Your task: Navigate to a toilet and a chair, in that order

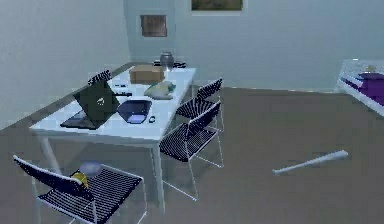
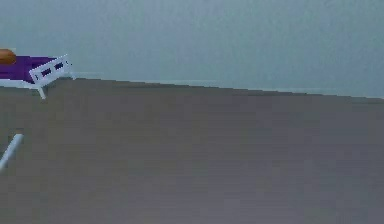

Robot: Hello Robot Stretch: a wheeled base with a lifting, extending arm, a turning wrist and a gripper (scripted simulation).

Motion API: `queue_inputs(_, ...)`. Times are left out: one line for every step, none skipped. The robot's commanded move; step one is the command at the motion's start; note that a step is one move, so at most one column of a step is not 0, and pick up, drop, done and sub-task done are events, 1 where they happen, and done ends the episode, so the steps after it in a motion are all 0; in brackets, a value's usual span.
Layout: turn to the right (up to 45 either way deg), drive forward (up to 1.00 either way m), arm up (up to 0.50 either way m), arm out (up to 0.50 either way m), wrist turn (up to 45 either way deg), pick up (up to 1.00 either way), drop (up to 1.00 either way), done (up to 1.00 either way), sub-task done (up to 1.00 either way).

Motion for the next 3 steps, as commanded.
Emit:
queue_inputs(12.0, 0.0, 0.0, 0.0, 0.0, 0.0, 0.0, 0.0, 0.0)
queue_inputs(0.0, 0.15, 0.0, 0.0, 0.0, 0.0, 0.0, 0.0, 0.0)
queue_inputs(-45.0, 0.0, 0.0, 0.0, 0.0, 0.0, 0.0, 0.0, 0.0)
